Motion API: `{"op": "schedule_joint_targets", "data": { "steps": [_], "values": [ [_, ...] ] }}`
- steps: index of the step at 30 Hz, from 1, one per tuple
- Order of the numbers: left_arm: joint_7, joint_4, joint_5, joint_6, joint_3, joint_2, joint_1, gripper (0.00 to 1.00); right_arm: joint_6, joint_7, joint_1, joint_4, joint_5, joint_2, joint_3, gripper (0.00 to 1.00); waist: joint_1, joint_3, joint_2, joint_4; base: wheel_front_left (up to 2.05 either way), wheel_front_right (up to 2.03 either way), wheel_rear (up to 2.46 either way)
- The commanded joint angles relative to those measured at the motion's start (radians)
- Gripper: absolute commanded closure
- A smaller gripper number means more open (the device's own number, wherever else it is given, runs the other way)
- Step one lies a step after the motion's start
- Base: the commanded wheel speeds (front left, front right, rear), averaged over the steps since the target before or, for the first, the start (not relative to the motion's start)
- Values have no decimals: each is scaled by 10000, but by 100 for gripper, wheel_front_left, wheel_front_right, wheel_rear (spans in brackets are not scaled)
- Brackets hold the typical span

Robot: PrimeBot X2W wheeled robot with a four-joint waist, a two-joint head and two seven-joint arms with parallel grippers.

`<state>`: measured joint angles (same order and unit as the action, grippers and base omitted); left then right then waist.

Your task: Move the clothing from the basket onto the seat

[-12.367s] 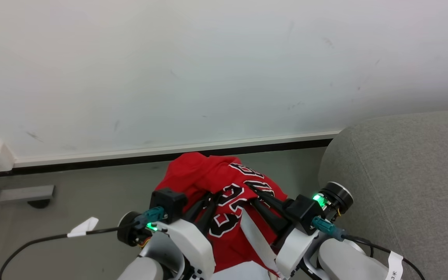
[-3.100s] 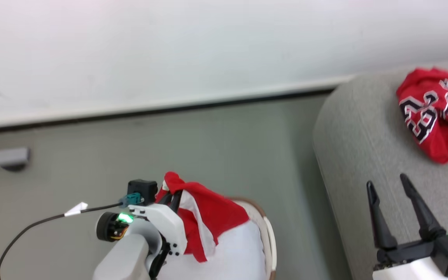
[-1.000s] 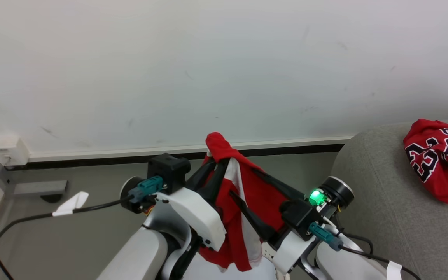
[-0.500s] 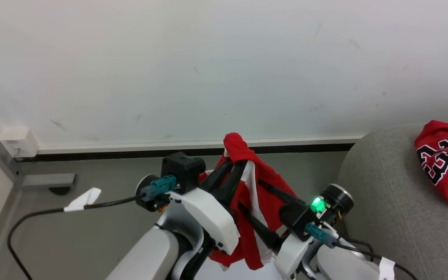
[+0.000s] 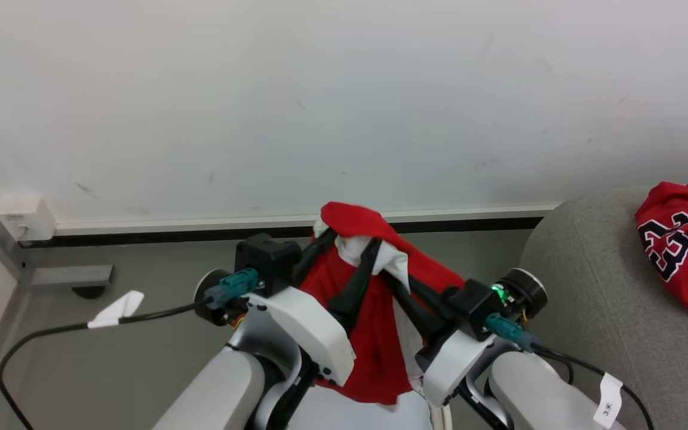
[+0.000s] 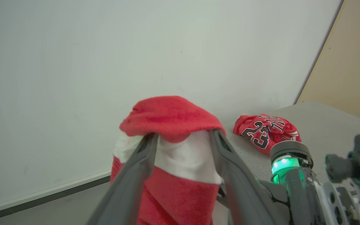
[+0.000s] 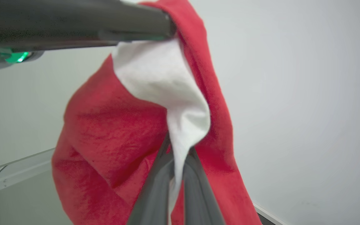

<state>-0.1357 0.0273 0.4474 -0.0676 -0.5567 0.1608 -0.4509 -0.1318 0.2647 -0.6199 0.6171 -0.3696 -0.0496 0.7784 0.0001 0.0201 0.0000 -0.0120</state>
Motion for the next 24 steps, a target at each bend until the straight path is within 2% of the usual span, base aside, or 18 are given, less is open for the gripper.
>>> {"op": "schedule_joint_targets", "data": {
  "steps": [1, 14, 24],
  "values": [
    [90, 67, -133, 5, 0, 71, 59, 0, 22, -6, -71, -62, -66, -18, -165, 100, -1, -5, 0, -32, 0, 0, 0],
    [429, 733, -57, 127, -208, 289, 500, 0, 22, -5, -103, -338, 510, -18, -2268, 100, -1, -118, 0, -556, 0, 0, 0],
    [680, 899, -100, 92, -307, 322, 614, 0, 22, -5, 109, -827, 951, -198, -2937, 100, -1, -284, 0, -1663, 0, 0, 0]
  ]
}}
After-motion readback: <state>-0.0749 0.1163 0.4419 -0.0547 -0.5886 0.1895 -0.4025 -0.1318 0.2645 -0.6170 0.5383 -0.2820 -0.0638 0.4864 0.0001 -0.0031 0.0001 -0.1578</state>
